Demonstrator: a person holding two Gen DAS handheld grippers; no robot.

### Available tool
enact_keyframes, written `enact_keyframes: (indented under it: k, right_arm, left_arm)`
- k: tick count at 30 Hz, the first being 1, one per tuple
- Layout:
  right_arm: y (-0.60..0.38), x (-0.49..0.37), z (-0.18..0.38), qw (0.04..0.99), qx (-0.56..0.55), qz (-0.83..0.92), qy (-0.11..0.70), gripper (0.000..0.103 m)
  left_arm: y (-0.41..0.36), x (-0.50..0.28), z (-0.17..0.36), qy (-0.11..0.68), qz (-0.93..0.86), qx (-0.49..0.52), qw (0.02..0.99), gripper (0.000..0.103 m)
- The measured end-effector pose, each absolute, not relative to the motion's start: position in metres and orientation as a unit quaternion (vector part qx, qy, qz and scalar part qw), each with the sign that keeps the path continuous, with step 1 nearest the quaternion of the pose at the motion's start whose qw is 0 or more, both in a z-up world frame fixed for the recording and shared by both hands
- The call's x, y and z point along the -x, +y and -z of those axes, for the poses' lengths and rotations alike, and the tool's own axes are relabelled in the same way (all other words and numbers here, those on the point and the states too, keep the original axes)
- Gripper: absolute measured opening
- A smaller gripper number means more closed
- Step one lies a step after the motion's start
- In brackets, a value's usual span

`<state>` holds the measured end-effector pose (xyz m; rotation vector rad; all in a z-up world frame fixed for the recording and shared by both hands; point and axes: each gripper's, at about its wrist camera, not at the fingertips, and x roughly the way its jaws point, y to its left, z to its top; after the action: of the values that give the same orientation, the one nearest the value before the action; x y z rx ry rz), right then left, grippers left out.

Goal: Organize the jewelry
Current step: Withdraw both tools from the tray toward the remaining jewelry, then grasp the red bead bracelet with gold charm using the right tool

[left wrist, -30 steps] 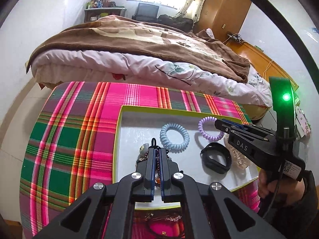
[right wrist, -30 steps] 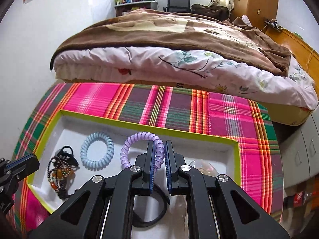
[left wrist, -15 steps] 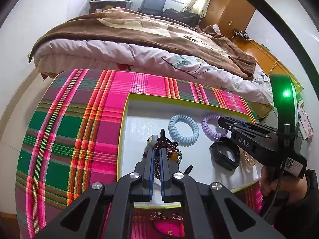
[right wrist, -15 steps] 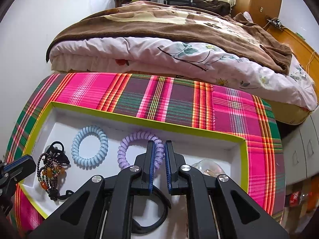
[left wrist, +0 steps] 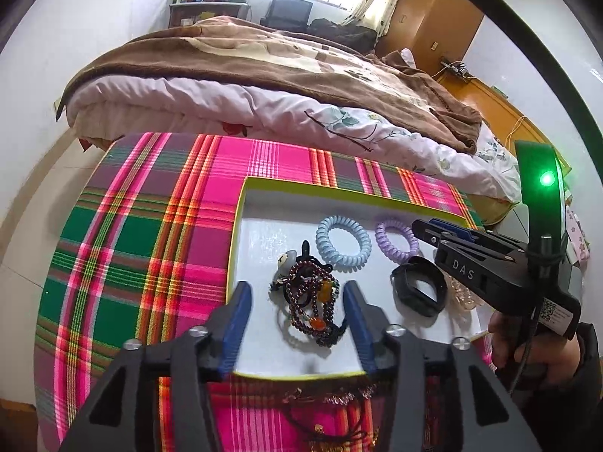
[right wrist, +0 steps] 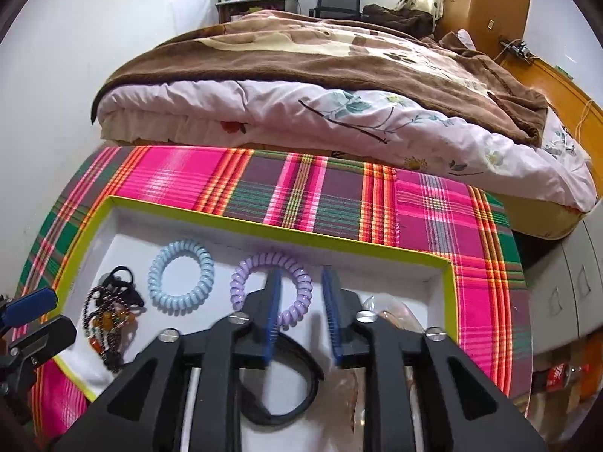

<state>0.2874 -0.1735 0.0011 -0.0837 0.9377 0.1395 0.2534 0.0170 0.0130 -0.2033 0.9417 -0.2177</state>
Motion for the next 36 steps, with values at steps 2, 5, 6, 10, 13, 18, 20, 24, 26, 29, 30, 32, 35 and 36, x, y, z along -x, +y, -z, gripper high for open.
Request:
enact_keyframes:
  k: [2, 5, 6, 10, 13, 18, 20, 24, 26, 29, 30, 32, 35, 36]
  right_arm:
    - [-0.175, -0.277, -0.008, 0.895, 0.035, -0.074, 0.439, 0.035]
    - [-0.179, -0.26, -0.017, 0.9, 0.024, -0.089, 0.426, 0.035]
    - [-0.18, -0.256, -0.02, 0.901, 0.022, -0.092, 0.423, 0.035]
    - [-0.187, -0.228, -0.029, 0.907, 0.007, -0.102, 0.409, 0.035]
    - [-0.19, -0.21, -0.032, 0.908, 0.002, -0.11, 0.404, 0.035]
    - [-0.194, -0.18, -0.029, 0.909, -0.004, -0.121, 0.4, 0.035]
    - [-0.193, -0.17, -0.026, 0.907, -0.001, -0.124, 0.403, 0.035]
    - [-0.194, -0.156, -0.019, 0.905, 0.009, -0.129, 0.405, 0.035]
    - [-0.193, -0.15, -0.012, 0.901, 0.013, -0.138, 0.411, 0.035]
    - [-0.187, -0.144, 0.002, 0.892, 0.027, -0.155, 0.424, 0.036]
    - [-0.185, -0.143, 0.006, 0.889, 0.032, -0.16, 0.428, 0.038]
    - [-0.175, -0.14, 0.014, 0.883, 0.047, -0.178, 0.431, 0.039]
    - [-0.161, -0.134, 0.02, 0.877, 0.061, -0.201, 0.433, 0.043]
    - [-0.159, -0.132, 0.021, 0.878, 0.061, -0.199, 0.431, 0.043]
  left_arm:
    - [0.018, -0.248, -0.018, 0.447, 0.107, 0.096, 0.883, 0.058]
    - [0.018, -0.238, -0.026, 0.438, 0.108, 0.089, 0.888, 0.063]
    - [0.019, -0.232, -0.029, 0.435, 0.109, 0.086, 0.89, 0.064]
    - [0.025, -0.213, -0.034, 0.431, 0.108, 0.085, 0.892, 0.064]
    - [0.032, -0.199, -0.035, 0.428, 0.106, 0.089, 0.893, 0.064]
    - [0.044, -0.174, -0.034, 0.426, 0.099, 0.099, 0.894, 0.064]
    - [0.046, -0.165, -0.033, 0.427, 0.096, 0.098, 0.894, 0.064]
    - [0.047, -0.152, -0.029, 0.429, 0.093, 0.095, 0.893, 0.064]
    - [0.048, -0.146, -0.027, 0.431, 0.093, 0.094, 0.892, 0.064]
    - [0.05, -0.138, -0.022, 0.434, 0.097, 0.093, 0.891, 0.065]
    - [0.05, -0.136, -0.02, 0.436, 0.095, 0.094, 0.89, 0.067]
    - [0.053, -0.134, -0.014, 0.441, 0.093, 0.098, 0.887, 0.067]
    - [0.056, -0.132, -0.008, 0.448, 0.09, 0.103, 0.883, 0.067]
    - [0.058, -0.131, -0.006, 0.451, 0.088, 0.104, 0.882, 0.067]
